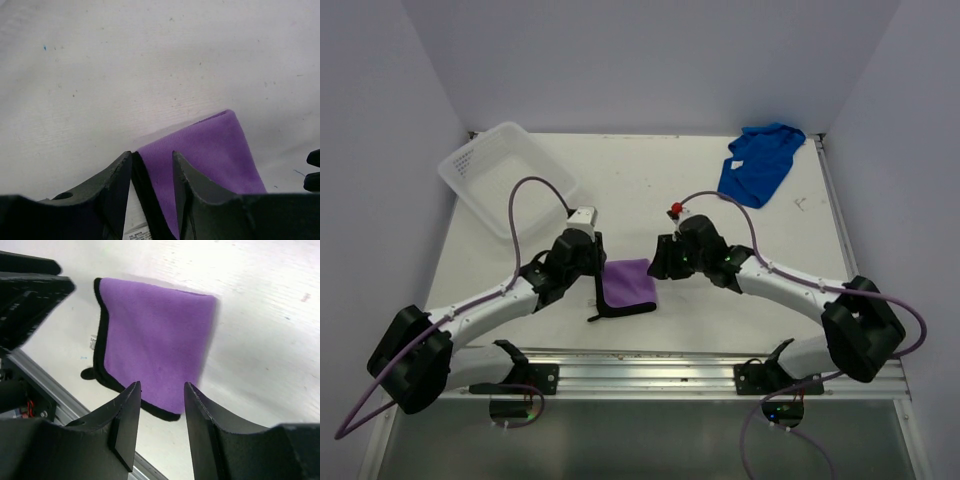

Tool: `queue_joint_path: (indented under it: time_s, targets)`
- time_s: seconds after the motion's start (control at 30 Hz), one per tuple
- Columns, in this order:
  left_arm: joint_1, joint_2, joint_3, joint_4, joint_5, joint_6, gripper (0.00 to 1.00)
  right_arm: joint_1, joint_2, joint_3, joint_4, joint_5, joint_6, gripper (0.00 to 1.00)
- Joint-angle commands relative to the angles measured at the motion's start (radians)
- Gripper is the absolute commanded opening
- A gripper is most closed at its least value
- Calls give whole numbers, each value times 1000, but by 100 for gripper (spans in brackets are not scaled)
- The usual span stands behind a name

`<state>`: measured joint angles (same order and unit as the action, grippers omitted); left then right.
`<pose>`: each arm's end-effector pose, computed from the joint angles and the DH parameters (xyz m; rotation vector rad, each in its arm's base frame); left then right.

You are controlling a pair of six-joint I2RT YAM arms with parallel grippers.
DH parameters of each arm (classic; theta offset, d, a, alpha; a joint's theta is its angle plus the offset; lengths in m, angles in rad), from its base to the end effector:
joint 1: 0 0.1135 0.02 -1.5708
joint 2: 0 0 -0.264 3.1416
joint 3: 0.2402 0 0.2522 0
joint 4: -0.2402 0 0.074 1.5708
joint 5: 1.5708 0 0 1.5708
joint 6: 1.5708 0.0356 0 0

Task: Roll the towels
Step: Roll the towel

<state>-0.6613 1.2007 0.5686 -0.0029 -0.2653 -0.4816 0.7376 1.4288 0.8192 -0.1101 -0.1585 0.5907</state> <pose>0.1989 -0.1430 0.1990 0.0496 2.2019 -0.3540 0.2182 0.2059 0.2118 -0.2661 2.4219 0.8325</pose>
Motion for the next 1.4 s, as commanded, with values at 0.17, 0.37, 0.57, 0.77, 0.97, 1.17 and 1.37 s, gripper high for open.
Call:
queue_joint_path:
  time_s: [0.17, 0.37, 0.57, 0.77, 0.97, 1.17, 1.37]
  targets:
    - [6, -11, 94, -14, 18, 5, 43, -26, -111, -202, 142, 59, 236, 44]
    - [8, 89, 139, 62, 101, -12, 40, -26, -74, -321, 348, -50, 374, 49]
    - [8, 140, 172, 103, 143, -12, 39, -11, -41, -472, 587, -46, 549, 49]
    - [5, 189, 186, 145, 199, -15, 39, 34, 13, -483, 659, -41, 607, 50]
    - [3, 237, 198, 165, 222, -18, 39, 74, 62, -477, 682, -24, 659, 49]
    - [3, 267, 218, 164, 236, -11, 39, 91, 70, -497, 678, 10, 667, 34]
    - [-12, 310, 287, 123, 268, -22, 43, 100, 78, -488, 668, 30, 606, 13]
